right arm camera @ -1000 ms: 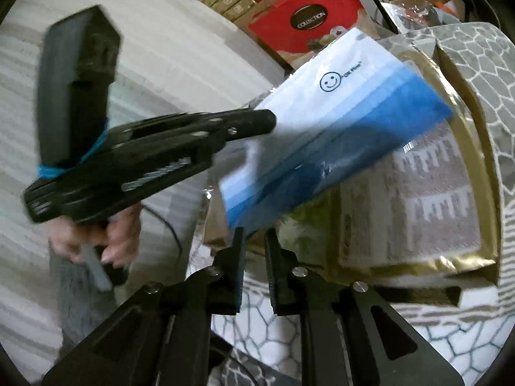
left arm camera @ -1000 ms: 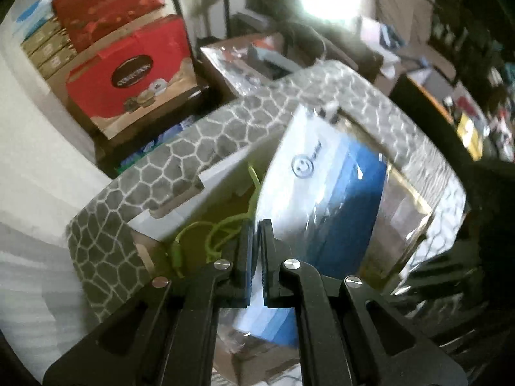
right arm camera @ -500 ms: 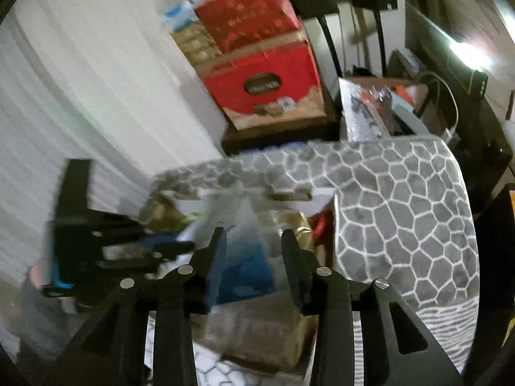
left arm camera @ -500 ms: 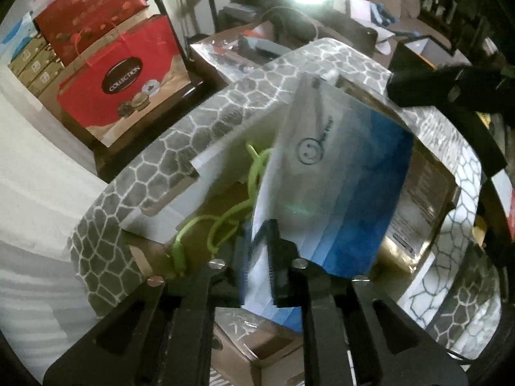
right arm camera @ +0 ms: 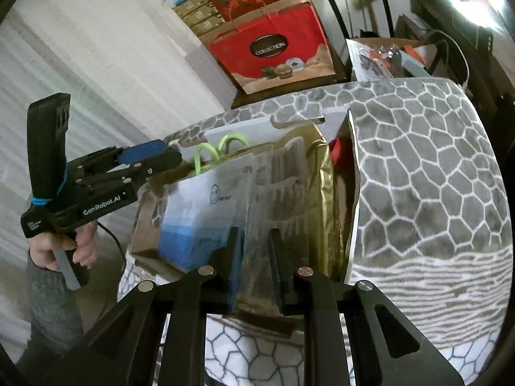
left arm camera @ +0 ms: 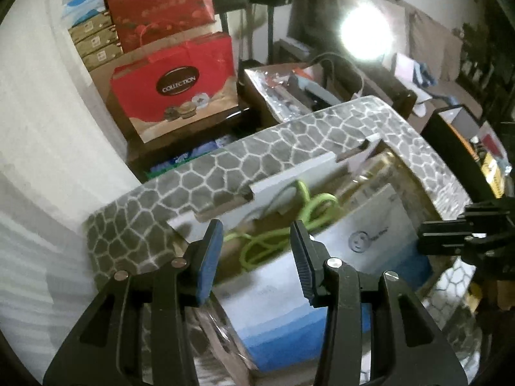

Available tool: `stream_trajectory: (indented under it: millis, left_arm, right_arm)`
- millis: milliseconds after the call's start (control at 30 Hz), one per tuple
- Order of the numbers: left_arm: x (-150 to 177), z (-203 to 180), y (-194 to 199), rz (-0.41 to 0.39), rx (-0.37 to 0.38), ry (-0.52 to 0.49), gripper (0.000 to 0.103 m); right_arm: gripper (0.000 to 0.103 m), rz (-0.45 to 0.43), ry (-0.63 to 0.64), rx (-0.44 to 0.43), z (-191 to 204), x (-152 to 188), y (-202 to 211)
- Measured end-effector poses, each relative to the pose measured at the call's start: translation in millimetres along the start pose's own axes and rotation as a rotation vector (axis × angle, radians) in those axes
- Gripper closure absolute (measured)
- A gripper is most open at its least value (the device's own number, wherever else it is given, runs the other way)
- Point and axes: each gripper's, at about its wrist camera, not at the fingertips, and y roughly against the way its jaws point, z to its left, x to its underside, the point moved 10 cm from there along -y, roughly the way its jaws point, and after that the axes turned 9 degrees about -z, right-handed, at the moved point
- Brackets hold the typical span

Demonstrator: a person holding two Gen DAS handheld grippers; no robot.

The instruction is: Organize objects

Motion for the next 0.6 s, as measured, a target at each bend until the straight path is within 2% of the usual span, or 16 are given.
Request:
stream_trajectory:
  millis: [200,233,300,333,500,600]
  left_arm:
    - [15.0,-14.4,16.0,-0.009,0.017,0.051,0.053]
    - [17.4,-16.4,19.4,-0.013,0.022,0.065,0.05]
    - [20.7,-18.6,26.6,-0.028,0.032,0.097,0.041]
    - [21.8,-19.0,31.0,-0.04,0.039,0.114,0.039]
    - [27.5,-18.7,52.0,-0.092,0.038,0.169,0.038]
    - [33.5,-16.0,59.7,-0.115,0.006,0.183,0.025]
  right_arm:
    - [0.084,0.02,0.024,0.014,2.1,5.1,-6.0]
    - [0.083,0.006,0.019,0.021,0.0,2.8,-3.2]
    - [0.071,-0.031,0.005,0.021,-2.1,-3.6,5.9]
    - [0.069,-0.053,-0.005,0.016,-3.1,-7.0,12.8]
    - [0.068,-0.098,0.005,0.019,0.1,-11.6,33.8]
    - [0.064,-0.112,0.031,0.04,2.7,-8.4,40.7]
